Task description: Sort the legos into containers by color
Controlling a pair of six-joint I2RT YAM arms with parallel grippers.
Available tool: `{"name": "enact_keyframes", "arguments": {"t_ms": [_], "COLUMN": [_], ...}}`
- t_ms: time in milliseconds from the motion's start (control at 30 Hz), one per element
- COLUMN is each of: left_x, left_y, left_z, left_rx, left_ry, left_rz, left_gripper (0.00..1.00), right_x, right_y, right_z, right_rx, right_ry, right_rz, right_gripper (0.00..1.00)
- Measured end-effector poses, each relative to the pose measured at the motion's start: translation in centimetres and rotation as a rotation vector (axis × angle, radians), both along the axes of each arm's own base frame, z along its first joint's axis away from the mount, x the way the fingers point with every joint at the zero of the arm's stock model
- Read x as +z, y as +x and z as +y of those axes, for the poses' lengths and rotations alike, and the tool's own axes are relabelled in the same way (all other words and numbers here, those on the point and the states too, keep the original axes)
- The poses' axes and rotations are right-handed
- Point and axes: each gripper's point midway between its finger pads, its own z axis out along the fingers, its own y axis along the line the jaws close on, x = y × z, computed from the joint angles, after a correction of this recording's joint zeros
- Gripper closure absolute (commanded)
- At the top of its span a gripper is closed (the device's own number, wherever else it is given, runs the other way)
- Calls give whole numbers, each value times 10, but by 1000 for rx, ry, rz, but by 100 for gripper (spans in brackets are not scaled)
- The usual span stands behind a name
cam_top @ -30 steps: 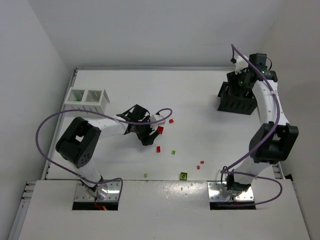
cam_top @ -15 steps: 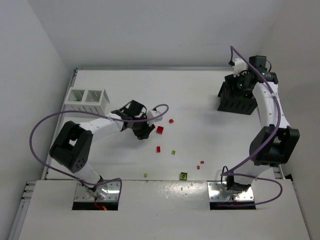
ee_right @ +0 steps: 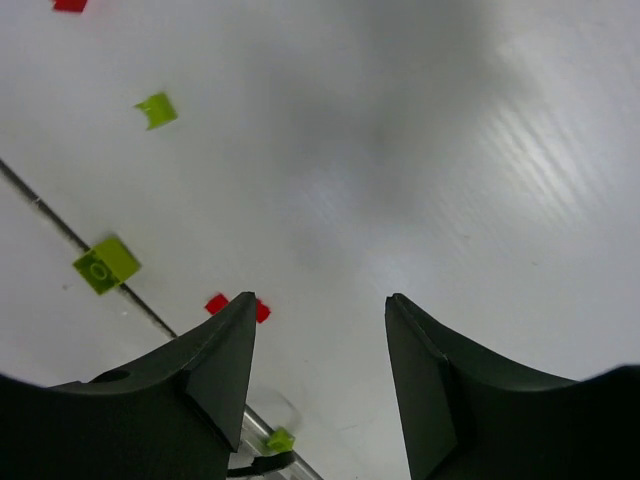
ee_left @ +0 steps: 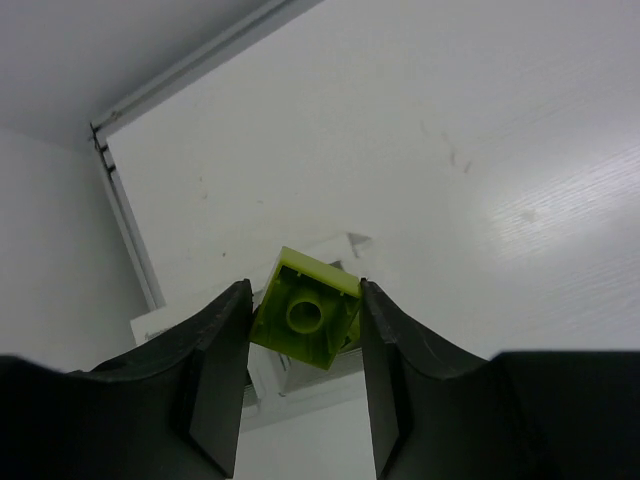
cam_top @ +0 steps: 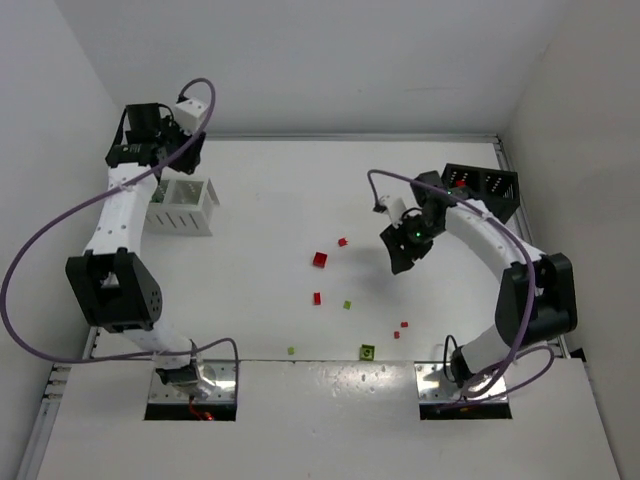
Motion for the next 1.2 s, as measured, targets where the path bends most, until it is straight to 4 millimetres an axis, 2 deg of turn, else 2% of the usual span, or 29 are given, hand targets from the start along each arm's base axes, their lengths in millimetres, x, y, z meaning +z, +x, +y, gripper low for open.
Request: {"name": "enact_keyframes", "arguments": {"t_ms": [67,133,200,267,333,467,533,667,767,867,967,1067,1200], "left_x": [-17,-45,-74,-93,-106,-110,-109,-110,-119,-132,-136,-127,-94], "left_y": [9,12,12,11,8,7,7,6,0,-11,-18,-20,-24], "left_z": [19,34,42,46,48,48,50,57,67,71,69,70,70], "left_rx": [46,82,108,123,131,138,141,158,180,182,167,155,134], "left_ry": [-11,-26,-45,-60,-70,-81,-84,-92,-100,-121,-133,-148,-175], "left_rz": [45,116,196,252,292,305,302,300,319,354,374,354,272], "left_gripper": [72,72,72,72,72,71,70,58,48,39,36,33,32], "right_x": [-7,-15,-22,-29,-35,-43,-47,-50,-41,-31,-22,-18,-22], "right_y": [-14,-28,-38,-50,-55,-55,-48,-22,4,32,53,69,76], "right_z": [15,27,37,47,54,70,76,92,111,131,146,158,171], "right_rx": [61,111,152,192,216,252,248,213,176,138,110,93,104], "right_ry": [-3,-15,-24,-39,-58,-92,-110,-130,-114,-77,-50,-34,-37], "right_rz": [19,38,49,56,46,21,10,-43,-87,-137,-173,-202,-217], "right_gripper": [45,45,45,45,44,42,40,37,34,26,25,25,25]}}
